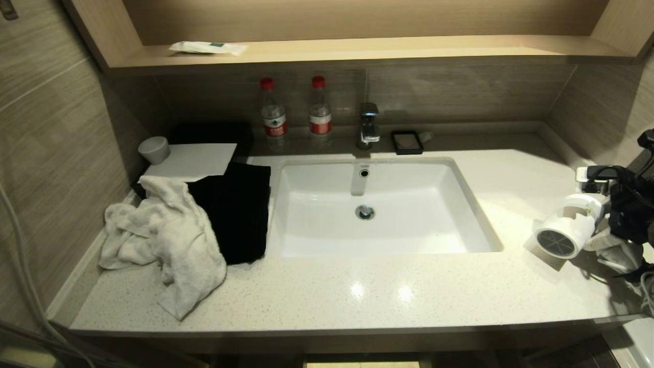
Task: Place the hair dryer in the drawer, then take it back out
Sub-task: Pick up the hairdryer, then take the hairdryer out
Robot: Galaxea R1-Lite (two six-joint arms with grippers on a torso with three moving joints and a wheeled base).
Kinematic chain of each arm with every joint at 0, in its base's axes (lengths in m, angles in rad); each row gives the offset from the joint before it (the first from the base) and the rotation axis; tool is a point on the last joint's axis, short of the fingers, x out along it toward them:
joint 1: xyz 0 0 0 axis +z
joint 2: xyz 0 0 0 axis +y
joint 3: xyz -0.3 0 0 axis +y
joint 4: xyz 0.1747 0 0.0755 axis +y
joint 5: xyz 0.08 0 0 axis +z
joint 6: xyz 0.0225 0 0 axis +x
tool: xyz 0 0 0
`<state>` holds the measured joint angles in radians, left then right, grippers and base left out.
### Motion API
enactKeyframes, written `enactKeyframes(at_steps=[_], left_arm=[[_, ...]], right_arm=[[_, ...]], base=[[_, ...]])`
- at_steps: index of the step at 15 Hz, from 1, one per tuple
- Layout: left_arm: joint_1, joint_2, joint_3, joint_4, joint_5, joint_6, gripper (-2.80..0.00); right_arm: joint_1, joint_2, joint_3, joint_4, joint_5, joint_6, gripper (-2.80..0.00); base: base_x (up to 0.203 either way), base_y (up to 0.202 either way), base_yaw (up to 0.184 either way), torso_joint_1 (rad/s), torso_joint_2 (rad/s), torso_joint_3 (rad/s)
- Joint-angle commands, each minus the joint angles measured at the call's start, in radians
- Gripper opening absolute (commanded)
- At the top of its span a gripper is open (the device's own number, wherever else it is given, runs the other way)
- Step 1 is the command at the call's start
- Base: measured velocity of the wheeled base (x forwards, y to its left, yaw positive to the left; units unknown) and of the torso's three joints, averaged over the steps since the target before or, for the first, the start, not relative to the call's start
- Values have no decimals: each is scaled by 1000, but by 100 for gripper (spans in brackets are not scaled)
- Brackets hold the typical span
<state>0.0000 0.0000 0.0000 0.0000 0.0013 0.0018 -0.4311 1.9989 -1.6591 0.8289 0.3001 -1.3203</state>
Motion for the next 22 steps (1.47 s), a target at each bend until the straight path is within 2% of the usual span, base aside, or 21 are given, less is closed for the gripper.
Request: enactKeyframes(at_steps=[1, 6, 22], left_arm=[[0, 0, 0, 0, 0, 0, -280], [0, -2, 0, 0, 0, 0, -280], [0, 0, 0, 0, 0, 0, -280]], right_arm=[[0, -22, 4, 4, 5, 4, -280], [2, -56, 6, 4, 7, 136, -280], [2, -111, 26, 4, 7, 142, -280]], base=[[0, 0, 0, 0, 0, 0], [0, 0, 0, 0, 0, 0], [0, 0, 0, 0, 0, 0]])
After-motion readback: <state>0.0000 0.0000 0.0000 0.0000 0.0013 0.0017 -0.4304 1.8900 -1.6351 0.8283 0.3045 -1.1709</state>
